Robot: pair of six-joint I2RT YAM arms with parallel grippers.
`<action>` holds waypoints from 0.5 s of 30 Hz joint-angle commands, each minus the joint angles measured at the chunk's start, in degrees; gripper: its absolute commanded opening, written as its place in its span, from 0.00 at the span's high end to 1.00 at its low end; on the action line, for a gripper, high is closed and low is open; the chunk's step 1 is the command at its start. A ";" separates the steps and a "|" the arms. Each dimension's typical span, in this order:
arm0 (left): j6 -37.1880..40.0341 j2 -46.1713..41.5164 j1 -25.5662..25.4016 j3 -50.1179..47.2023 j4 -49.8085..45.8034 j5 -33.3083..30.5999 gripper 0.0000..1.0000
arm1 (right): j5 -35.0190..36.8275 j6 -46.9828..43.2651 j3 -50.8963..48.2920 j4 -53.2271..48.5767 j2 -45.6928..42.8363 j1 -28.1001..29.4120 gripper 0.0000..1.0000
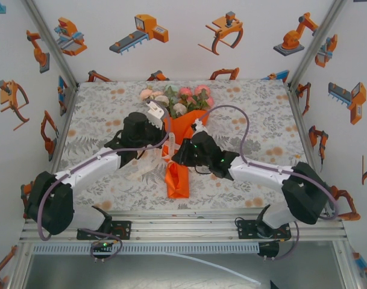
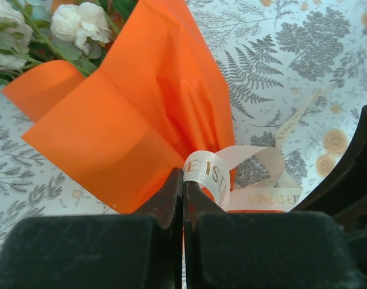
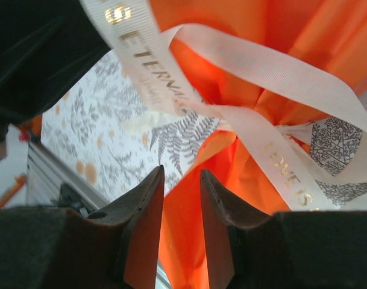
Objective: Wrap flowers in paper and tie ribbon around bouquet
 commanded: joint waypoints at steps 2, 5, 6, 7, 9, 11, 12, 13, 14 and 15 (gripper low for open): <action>3.17 1.29 0.33 2.12 -1.98 -2.64 0.98 | 10.70 16.74 5.83 0.14 4.31 3.48 0.67; 2.58 1.94 0.51 1.90 -0.35 -2.37 0.98 | 10.65 27.25 9.24 -4.32 7.86 3.60 0.66; 2.27 2.15 0.50 1.83 0.14 -2.29 0.98 | 10.76 28.47 9.75 -4.29 8.75 3.78 0.66; 1.77 2.47 0.51 1.75 0.45 -2.35 0.98 | 11.61 30.24 9.95 -4.13 9.51 4.20 0.67; 0.72 2.73 0.54 1.46 1.02 -2.95 0.98 | 14.31 32.76 10.14 -4.45 10.41 5.38 0.67; -0.23 2.42 0.57 0.67 2.16 -3.75 0.97 | 16.04 35.50 10.95 -6.39 11.47 5.86 0.67; -0.50 2.24 0.50 0.31 2.54 -4.00 0.97 | 16.63 36.23 11.18 -6.96 11.87 5.98 0.67; -0.71 2.06 0.50 -0.01 2.78 -4.38 0.97 | 17.51 37.06 11.37 -7.58 12.25 6.15 0.66; -1.05 1.66 0.51 -0.25 3.00 -4.74 0.97 | 18.23 38.03 11.43 -8.07 12.63 6.23 0.66; -1.19 1.19 0.61 -0.51 3.11 -5.04 0.97 | 19.20 38.72 11.45 -8.09 13.11 6.21 0.65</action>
